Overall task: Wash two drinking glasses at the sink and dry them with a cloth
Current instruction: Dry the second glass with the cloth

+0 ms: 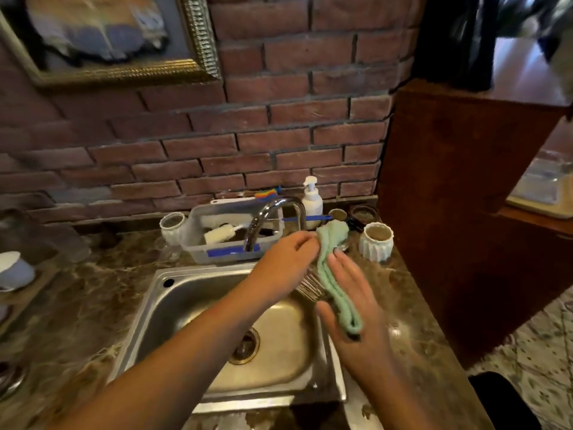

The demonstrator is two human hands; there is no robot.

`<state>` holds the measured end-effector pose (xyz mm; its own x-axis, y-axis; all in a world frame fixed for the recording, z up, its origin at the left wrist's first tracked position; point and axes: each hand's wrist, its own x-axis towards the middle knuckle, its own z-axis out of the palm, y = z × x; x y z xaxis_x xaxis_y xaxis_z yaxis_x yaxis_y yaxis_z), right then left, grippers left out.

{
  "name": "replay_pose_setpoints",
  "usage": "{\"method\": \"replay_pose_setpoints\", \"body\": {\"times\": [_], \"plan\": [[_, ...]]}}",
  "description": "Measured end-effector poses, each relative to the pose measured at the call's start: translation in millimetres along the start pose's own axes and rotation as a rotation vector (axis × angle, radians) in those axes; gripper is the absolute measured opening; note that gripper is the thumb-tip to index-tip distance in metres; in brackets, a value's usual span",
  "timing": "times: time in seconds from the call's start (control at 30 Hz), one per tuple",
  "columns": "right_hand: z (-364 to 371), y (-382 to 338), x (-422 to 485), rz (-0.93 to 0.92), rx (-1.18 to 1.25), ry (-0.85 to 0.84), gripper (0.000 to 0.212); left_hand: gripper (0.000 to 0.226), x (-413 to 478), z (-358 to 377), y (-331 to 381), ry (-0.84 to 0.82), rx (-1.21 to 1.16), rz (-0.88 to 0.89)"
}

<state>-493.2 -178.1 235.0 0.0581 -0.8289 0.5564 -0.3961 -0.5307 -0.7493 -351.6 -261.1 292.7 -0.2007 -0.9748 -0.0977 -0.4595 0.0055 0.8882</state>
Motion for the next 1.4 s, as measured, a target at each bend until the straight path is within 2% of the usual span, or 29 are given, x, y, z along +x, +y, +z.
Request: {"method": "replay_pose_setpoints", "body": {"times": [0.1, 0.17, 0.3, 0.43, 0.53, 0.63, 0.7, 0.8, 0.9, 0.97, 1.13, 1.2, 1.27, 1.33, 1.4], "plan": [[19, -26, 5, -0.087, -0.069, 0.029, 0.063, 0.048, -30, -24, 2, 0.057, -0.013, 0.04], [33, -40, 11, -0.051, 0.034, 0.043, 0.069, 0.043, -49, -39, 2, 0.113, -0.001, 0.056], [59, -75, 12, 0.217, 0.561, -0.038, 0.068, 0.04, -85, -69, 2, 0.192, 0.034, 0.127], [81, -98, 12, 0.502, 0.882, -0.106, 0.056, 0.044, -118, -104, 2, 0.246, 0.192, 0.347], [92, -112, 7, 0.674, 1.153, -0.251, 0.051, 0.055, -132, -128, -7, 0.163, 0.305, 0.543], [101, -120, -1, 0.768, 1.413, -0.242, 0.067, 0.057, -139, -144, -15, 0.097, 0.387, 0.719], [105, -128, -2, 0.735, 1.352, -0.237, 0.072, 0.058, -141, -152, -20, 0.044, 0.36, 0.746], [113, -140, -2, 0.682, 1.175, -0.142, 0.069, 0.06, -140, -159, -25, -0.035, 0.26, 0.629], [116, -147, -3, 0.583, 0.978, -0.036, 0.056, 0.048, -137, -157, -19, 0.025, 0.22, 0.515], [116, -149, -2, 0.455, 0.742, -0.005, 0.046, 0.044, -135, -152, -17, 0.066, 0.16, 0.462], [115, -145, -5, -0.016, 0.038, 0.039, 0.075, 0.029, -130, -151, -12, -0.03, -0.036, 0.236], [118, -144, -8, -0.082, -0.161, 0.06, 0.082, 0.028, -130, -151, -10, -0.022, -0.064, 0.175], [120, -145, -10, -0.063, -0.136, 0.052, 0.084, 0.019, -135, -149, -12, 0.066, -0.087, 0.208], [116, -152, -8, 0.024, 0.085, -0.008, 0.076, 0.009, -144, -149, -13, 0.133, -0.082, 0.284], [112, -163, -6, 0.197, 0.369, -0.082, 0.063, 0.009, -154, -152, -12, 0.158, -0.068, 0.408]]}}
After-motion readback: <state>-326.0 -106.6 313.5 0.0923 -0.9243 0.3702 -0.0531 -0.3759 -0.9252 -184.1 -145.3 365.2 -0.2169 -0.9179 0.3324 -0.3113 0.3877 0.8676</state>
